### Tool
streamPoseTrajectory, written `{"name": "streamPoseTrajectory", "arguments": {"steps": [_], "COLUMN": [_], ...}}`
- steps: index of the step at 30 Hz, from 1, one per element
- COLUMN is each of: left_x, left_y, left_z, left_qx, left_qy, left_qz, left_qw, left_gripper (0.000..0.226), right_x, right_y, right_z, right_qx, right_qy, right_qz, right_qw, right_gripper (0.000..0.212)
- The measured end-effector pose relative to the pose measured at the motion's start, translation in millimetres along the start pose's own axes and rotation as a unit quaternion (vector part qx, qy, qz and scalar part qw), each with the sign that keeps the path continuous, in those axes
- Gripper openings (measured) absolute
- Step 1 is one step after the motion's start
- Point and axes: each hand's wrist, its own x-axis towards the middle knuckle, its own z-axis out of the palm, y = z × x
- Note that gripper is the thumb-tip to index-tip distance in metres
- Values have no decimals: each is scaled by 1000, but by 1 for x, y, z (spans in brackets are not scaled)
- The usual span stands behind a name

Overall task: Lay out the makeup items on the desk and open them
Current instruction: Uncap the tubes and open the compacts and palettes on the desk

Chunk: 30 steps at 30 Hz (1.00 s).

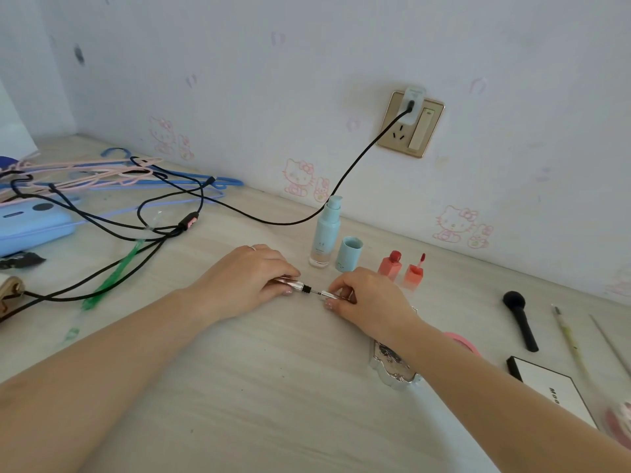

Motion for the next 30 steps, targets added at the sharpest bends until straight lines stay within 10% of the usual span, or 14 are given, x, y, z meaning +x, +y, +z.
{"name": "streamPoseTrajectory", "arguments": {"steps": [5,21,30], "left_x": [-1,104,186], "left_y": [8,160,243], "left_z": [-14,-8,80], "left_qx": [-23,-33,-14], "left_qy": [15,-1,-111], "left_qz": [-7,142,131], "left_qw": [1000,989,985], "left_gripper": [54,20,42], "right_x": [-7,-124,-129], "right_y": [4,142,197], "right_z": [-6,-98,-110], "right_qx": [19,86,-47], "right_qy": [12,202,61], "right_qz": [4,158,252], "right_qw": [1000,963,965], "right_gripper": [40,23,46]}}
